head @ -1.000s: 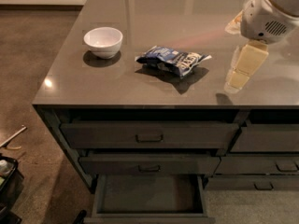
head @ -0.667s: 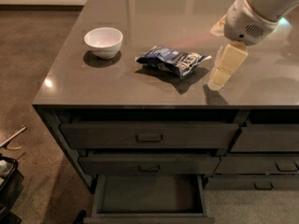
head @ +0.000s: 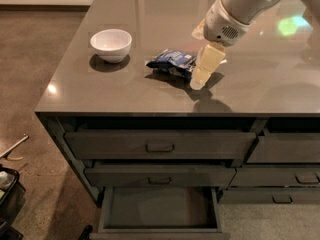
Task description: Place blue chip bag into bottom drawer
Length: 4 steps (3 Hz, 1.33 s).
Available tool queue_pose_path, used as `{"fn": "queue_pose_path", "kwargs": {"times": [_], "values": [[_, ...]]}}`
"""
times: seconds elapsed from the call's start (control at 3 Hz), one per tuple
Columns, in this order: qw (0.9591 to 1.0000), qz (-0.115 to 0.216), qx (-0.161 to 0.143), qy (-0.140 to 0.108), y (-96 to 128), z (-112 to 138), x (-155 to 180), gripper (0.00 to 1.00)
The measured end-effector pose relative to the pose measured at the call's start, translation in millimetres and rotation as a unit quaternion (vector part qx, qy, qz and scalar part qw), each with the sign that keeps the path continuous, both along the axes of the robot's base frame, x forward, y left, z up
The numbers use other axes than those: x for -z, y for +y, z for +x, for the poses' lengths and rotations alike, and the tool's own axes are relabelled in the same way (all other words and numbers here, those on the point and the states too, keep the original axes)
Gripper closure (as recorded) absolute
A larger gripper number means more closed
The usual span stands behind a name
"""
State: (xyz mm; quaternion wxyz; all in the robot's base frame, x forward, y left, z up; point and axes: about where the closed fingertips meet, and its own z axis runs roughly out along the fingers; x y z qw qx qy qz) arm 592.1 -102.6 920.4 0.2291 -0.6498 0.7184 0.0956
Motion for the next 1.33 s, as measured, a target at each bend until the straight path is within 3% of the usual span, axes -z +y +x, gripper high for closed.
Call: {"fn": "queue_pose_path", "kwargs": {"times": [0.33, 0.67, 1.33], "values": [[0.9994, 0.011, -0.026, 0.020, 28, 8, 18, 0.00], [0.9981, 0.011, -0.039, 0.047, 40, 9, 41, 0.00], [0.9944, -0.003, -0.035, 0.100, 29, -2, 82, 0.00]]}}
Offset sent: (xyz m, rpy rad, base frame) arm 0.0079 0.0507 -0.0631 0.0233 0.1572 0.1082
